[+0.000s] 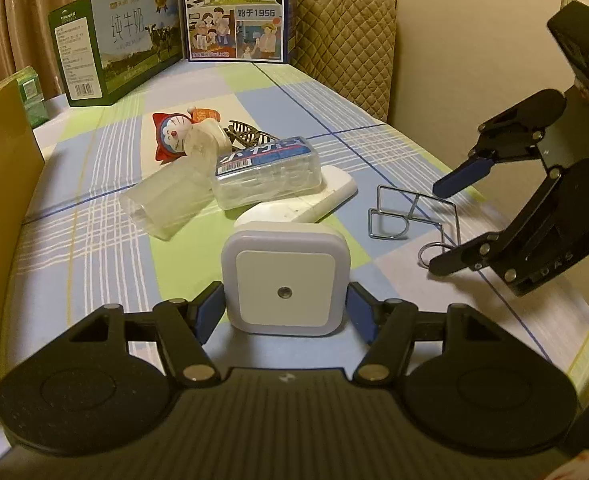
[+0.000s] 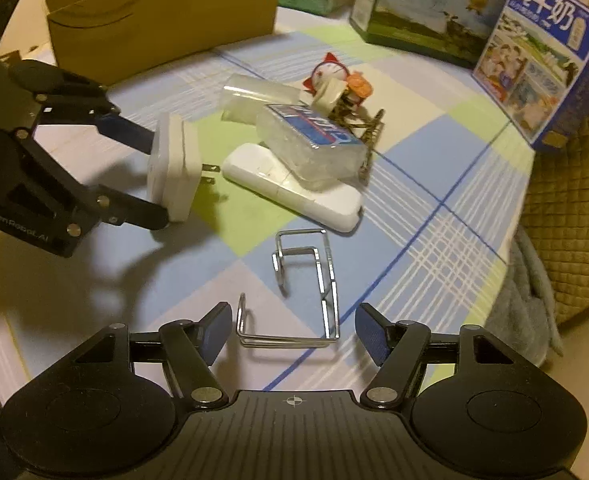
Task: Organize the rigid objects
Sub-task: 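Close the right tool on the bent wire rack while the left tool holds the night light, then carry the night light and wire rack in both tools over the cardboard box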
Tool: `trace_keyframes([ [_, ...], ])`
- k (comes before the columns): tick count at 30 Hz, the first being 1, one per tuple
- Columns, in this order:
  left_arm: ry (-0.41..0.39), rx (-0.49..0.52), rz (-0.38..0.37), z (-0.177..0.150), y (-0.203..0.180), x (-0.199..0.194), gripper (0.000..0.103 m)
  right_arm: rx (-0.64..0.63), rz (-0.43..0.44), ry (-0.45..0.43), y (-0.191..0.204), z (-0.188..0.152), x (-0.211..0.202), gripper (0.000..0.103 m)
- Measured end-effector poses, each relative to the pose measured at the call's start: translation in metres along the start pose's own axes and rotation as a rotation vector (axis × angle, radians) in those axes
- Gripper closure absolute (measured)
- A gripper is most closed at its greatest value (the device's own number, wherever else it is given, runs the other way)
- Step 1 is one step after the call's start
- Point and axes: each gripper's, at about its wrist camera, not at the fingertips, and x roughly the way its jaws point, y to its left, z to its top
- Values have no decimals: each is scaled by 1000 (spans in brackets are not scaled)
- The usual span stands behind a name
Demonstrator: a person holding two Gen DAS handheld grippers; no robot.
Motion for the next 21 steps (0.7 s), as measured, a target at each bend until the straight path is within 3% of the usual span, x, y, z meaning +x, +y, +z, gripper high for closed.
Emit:
trace_keyframes([
  [5, 1, -2, -1, 1, 1, 3, 41, 40, 15, 12, -5, 0, 10, 40],
  [6, 0, -1, -1, 1, 1, 3, 41, 58, 22, 5, -6, 1, 11, 51],
  [7, 0, -2, 0, 2, 0, 3, 41, 84, 31, 4, -7, 1, 10, 52],
  [21, 18, 26, 22, 5, -5, 1, 43, 261, -69, -32, -6, 5, -17, 52],
])
